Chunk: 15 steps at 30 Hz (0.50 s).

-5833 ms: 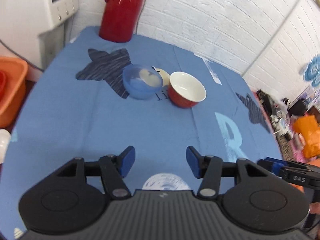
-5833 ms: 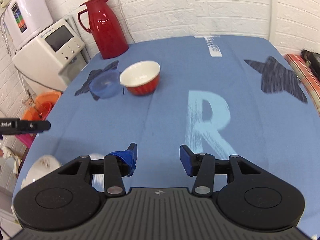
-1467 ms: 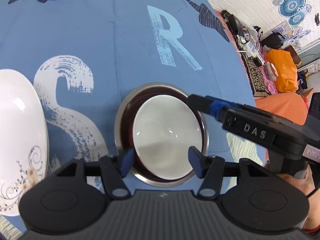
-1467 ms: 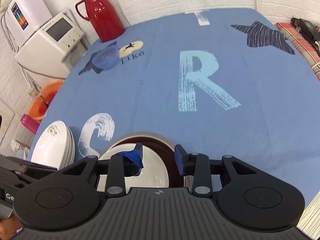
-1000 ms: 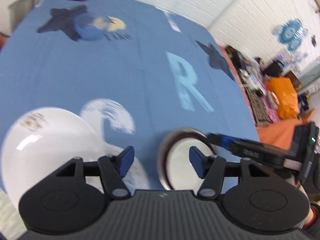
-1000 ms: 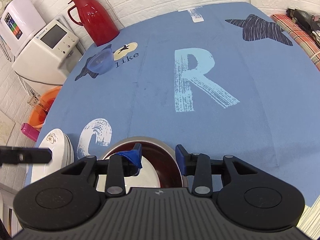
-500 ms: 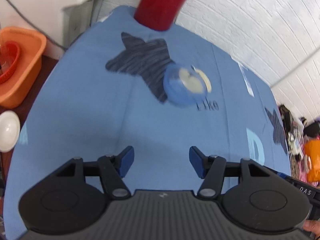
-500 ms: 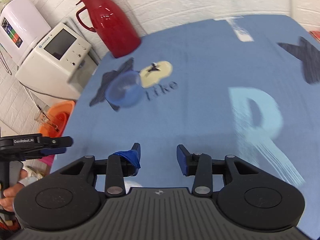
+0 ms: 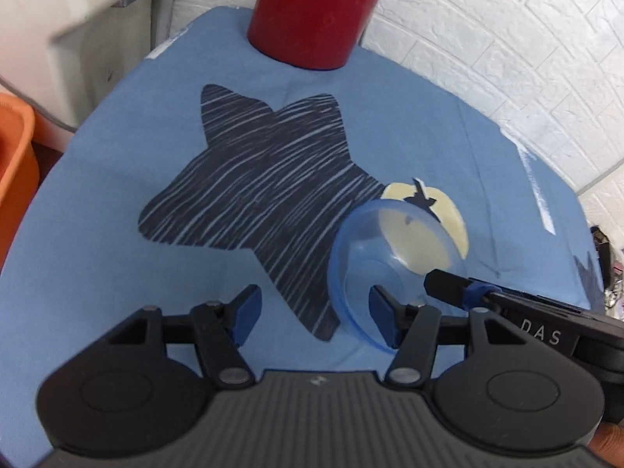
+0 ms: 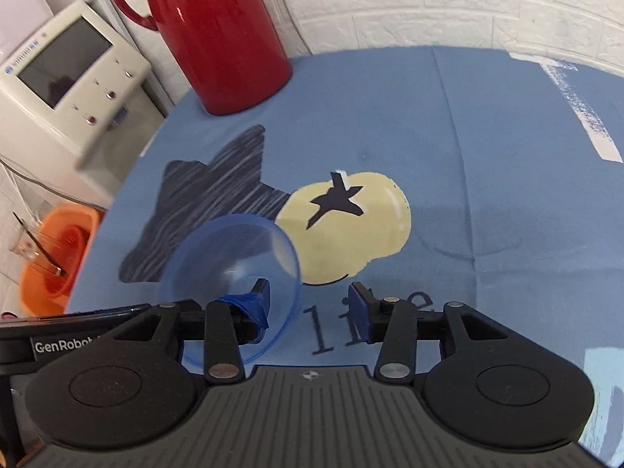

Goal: Organize plates and bowls
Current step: 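Grasp the translucent blue bowl's rim with both tools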

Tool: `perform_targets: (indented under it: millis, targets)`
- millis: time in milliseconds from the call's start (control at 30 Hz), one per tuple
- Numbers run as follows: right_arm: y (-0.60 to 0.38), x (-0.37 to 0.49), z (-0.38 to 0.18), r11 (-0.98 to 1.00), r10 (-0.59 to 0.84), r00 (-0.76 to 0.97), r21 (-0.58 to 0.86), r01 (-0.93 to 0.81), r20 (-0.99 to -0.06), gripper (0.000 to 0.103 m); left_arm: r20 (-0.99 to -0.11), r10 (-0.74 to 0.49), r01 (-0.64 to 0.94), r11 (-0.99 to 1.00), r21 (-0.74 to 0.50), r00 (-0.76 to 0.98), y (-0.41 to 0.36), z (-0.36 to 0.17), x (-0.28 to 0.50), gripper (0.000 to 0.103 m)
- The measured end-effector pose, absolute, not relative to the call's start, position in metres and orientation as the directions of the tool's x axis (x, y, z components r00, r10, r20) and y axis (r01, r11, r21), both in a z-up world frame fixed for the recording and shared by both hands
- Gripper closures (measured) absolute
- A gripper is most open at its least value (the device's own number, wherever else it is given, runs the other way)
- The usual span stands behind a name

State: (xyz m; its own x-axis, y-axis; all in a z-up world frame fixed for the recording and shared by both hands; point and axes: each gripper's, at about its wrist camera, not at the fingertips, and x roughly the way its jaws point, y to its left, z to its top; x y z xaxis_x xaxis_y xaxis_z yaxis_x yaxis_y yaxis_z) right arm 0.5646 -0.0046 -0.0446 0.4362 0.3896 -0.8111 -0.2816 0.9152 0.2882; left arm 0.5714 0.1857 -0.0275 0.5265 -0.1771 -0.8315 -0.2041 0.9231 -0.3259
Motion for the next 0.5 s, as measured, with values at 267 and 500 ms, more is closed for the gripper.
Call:
perform_targets:
  millis: [267, 500]
  targets:
    - [0.018, 0.570, -0.050, 0.924, 0.287, 0.455, 0.117, -0.365, -0.843, 0.068, -0.822, -0.155, -0.177, 0.939, -0.296, 0.548, 0.181, -0.033, 0.577, 0.043]
    - [0.020, 0.566, -0.051, 0.935, 0.245, 0.471, 0.078, -0.345, -0.847, 0.060, -0.823, -0.150, -0.186, 0.937, -0.295, 0.548, 0.184, -0.033, 0.576, 0.044]
